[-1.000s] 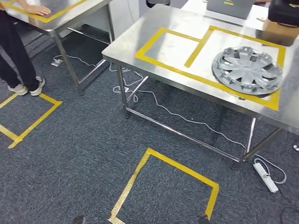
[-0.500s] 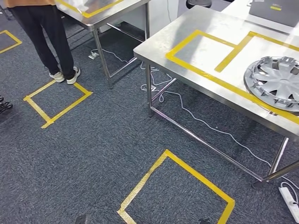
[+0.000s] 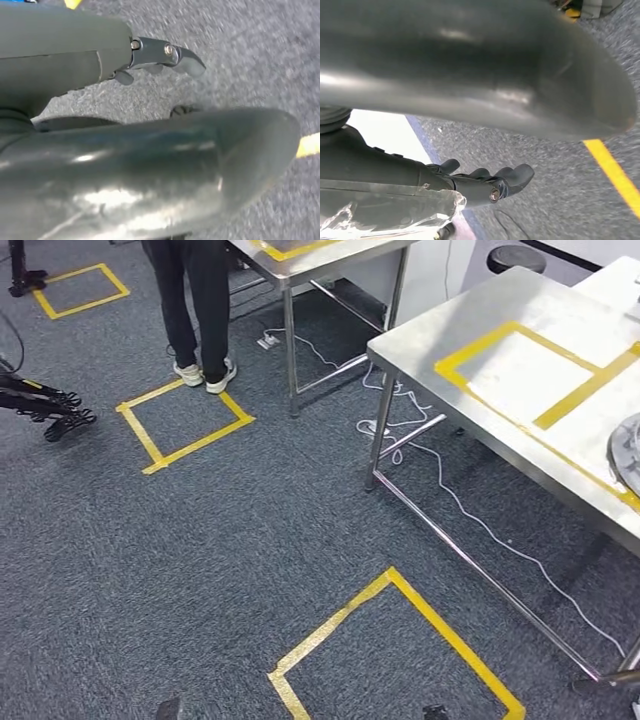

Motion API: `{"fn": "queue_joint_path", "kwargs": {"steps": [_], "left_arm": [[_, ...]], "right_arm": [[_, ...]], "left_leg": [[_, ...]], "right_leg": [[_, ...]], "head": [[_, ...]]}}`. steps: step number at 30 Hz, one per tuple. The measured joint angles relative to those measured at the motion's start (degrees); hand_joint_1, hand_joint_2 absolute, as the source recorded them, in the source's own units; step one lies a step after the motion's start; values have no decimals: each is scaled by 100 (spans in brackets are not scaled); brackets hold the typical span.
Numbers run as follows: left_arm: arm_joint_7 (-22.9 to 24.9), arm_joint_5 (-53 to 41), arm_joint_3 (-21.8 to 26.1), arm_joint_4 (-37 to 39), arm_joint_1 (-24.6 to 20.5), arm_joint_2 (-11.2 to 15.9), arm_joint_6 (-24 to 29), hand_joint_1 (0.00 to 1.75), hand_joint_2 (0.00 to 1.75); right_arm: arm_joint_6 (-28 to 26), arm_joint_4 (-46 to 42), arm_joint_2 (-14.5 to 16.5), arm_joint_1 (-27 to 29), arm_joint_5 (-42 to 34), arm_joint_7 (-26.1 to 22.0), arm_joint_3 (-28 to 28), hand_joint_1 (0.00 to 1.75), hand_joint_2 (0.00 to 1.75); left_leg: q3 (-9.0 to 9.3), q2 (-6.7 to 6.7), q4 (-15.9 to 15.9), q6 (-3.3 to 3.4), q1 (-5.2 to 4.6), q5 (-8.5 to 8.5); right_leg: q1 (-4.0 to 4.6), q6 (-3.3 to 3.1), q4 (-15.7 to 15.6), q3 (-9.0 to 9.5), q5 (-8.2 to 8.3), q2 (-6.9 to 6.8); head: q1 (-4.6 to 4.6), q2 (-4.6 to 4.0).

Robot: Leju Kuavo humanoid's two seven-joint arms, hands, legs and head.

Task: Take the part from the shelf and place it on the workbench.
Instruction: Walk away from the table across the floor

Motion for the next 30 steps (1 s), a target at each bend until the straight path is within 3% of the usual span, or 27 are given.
{"fn": "queue_joint_path", "kwargs": {"steps": [2,3,4,5,7,8,9,11,13,15,17,19,20,22,24,26,28,30], "left_arm": [[-7,-3,1,-1,-7,-1,-5,0,0],[-7,-4,1,-1,-9,0,-6,0,0],[-7,-2,1,-1,-5,2,-5,0,0],[-7,3,1,0,1,4,-4,0,0],[-7,11,2,0,11,6,-2,0,0],[-8,14,3,0,9,7,-2,0,0],[-9,14,3,-1,3,8,-2,0,0],[-16,14,3,0,3,14,-1,0,0],[-21,14,3,1,25,21,1,0,0],[-22,15,3,1,35,24,2,0,0],[-22,16,3,1,18,25,2,0,0],[-22,17,3,1,11,26,3,0,0],[-22,19,3,0,17,28,4,0,0],[-22,18,4,-1,28,31,5,0,0],[-22,10,4,1,13,28,5,0,0],[-25,-3,3,1,-5,24,6,0,0],[-33,-17,3,0,6,27,8,0,0],[-40,-22,3,-1,19,33,12,0,0]], "right_arm": [[1,0,0,21,-21,-77,-4,0,0],[1,0,0,37,-30,-103,-8,0,0],[1,0,0,48,-33,-121,-15,0,0],[0,0,0,54,-33,-132,-23,0,0],[-2,0,-1,52,-29,-140,-40,0,0],[-2,1,-2,50,-26,-140,-46,0,0],[-3,1,-2,49,-25,-140,-50,0,0],[-4,2,-4,39,-24,-140,-54,0,0],[-4,2,-6,28,-24,-140,-56,0,0],[-4,2,-7,28,-21,-141,-58,0,0],[-4,2,-9,42,-21,-140,-58,0,0],[-4,2,-12,54,-23,-136,-60,0,0],[-2,2,-13,52,-20,-132,-60,0,0],[3,2,-13,40,-11,-121,-60,0,0],[8,2,-13,36,5,-113,-60,0,0],[20,2,-13,36,22,-103,-61,0,0],[47,2,-10,23,40,-93,-61,0,0],[75,2,-9,16,64,-89,-60,0,0]], "left_leg": [[-10,-141,-1,48,7,12],[-14,-221,-1,61,6,15],[-16,-307,0,65,4,17],[-14,-391,2,62,4,21],[-8,-555,7,41,9,30],[-12,-631,17,18,4,34],[-26,-706,30,-12,2,41],[-72,-826,33,-90,11,73],[-108,-878,21,-163,41,101],[-217,-671,220,-211,35,-43],[-515,-385,839,-243,20,-397],[-813,-296,1479,-262,22,-646],[-850,-282,1577,-262,21,-634],[-608,-207,1171,-248,19,-354],[-190,71,446,-215,-2,-88],[1,236,71,-164,-31,-39],[-3,121,24,-100,-35,-46],[6,-10,4,-34,-13,-28]], "right_leg": [[-15,29,711,-323,-369,308],[-15,35,1082,-505,-512,369],[-15,38,1313,-630,-559,397],[-19,37,1334,-660,-494,411],[-49,36,765,-422,-109,510],[-76,35,373,-246,58,649],[-100,27,57,-101,169,777],[-105,-18,-192,11,202,907],[-82,-99,-213,16,235,796],[-75,-179,-245,22,269,661],[-58,-230,-260,22,275,503],[-39,-249,-260,16,267,325],[-34,-252,-260,15,263,243],[-31,-244,-260,24,255,97],[-5,-203,-246,38,224,-29],[30,-144,-239,57,191,-149],[27,-87,-249,90,167,-242],[-2,-30,-77,42,29,-38]], "head": [[34,0],[43,0],[47,0],[50,0],[50,-1],[50,-1],[47,-1],[42,0],[41,-1],[6,-1],[-34,0],[-39,0],[-39,0],[-39,0],[-48,-1],[-43,-1],[-31,0],[-10,-1]]}}
